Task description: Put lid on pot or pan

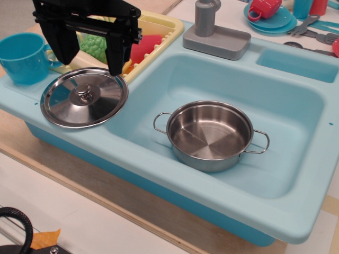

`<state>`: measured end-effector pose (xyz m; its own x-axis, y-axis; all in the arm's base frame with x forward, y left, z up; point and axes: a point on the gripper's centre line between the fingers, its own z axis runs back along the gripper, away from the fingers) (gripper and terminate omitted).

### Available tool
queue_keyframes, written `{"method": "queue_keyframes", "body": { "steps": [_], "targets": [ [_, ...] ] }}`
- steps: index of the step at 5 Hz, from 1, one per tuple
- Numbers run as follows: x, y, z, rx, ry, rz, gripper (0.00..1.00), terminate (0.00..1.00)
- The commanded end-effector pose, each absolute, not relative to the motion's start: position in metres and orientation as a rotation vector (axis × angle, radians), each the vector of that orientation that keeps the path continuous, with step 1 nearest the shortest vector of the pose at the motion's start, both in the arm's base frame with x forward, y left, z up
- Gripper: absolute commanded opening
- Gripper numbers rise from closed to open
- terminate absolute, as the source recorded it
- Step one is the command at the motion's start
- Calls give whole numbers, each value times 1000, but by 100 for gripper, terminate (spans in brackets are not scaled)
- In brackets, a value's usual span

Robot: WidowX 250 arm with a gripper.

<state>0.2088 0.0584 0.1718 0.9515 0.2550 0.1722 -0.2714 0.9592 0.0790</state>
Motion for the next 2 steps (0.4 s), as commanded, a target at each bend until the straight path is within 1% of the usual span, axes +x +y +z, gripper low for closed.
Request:
{"method": "queue_keyframes", "body": {
  "steps": [1, 2],
  "targets": [
    [209, 58, 172, 102, -161, 268, 100, 0],
    [205, 70, 162, 79, -162, 289, 100, 0]
  ]
}}
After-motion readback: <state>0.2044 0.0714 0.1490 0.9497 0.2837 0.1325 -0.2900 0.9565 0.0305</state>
